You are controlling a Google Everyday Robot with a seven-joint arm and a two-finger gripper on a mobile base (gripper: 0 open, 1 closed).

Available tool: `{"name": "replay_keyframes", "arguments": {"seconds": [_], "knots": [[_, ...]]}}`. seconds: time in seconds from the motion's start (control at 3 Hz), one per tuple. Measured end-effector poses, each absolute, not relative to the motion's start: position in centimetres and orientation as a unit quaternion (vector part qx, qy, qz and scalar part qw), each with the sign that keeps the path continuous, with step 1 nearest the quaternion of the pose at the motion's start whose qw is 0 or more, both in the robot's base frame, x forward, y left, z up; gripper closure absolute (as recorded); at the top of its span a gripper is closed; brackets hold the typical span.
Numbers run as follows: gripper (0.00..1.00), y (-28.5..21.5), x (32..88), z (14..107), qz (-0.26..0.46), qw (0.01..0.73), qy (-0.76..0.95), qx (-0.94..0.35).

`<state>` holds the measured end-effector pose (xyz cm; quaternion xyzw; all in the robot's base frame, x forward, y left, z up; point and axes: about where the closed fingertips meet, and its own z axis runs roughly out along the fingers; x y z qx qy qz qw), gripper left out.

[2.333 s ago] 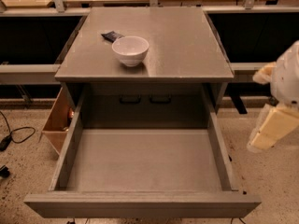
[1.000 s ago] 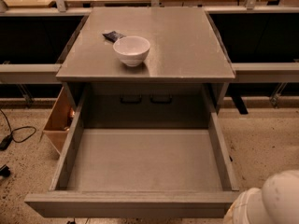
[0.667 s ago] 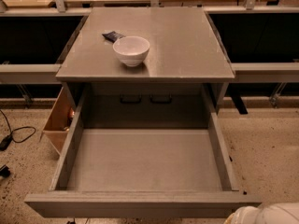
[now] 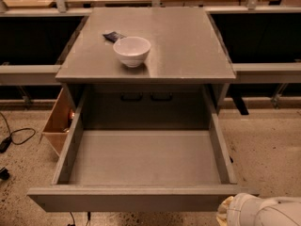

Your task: Close top drawer

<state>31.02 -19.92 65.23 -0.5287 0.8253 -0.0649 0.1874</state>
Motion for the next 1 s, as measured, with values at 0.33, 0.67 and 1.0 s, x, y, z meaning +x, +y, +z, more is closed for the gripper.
{"name": "replay_keyframes", "arguments": {"seconds": [0.33, 0.67, 1.0], "knots": [[1.00, -19.85, 34.24, 64.98, -0.063, 0.217, 0.817, -0.531], [1.00, -19.88, 34.48, 64.78, -0.061, 0.220, 0.816, -0.531], [1.00, -19.95, 35.08, 64.26, -0.056, 0.228, 0.815, -0.530]]}}
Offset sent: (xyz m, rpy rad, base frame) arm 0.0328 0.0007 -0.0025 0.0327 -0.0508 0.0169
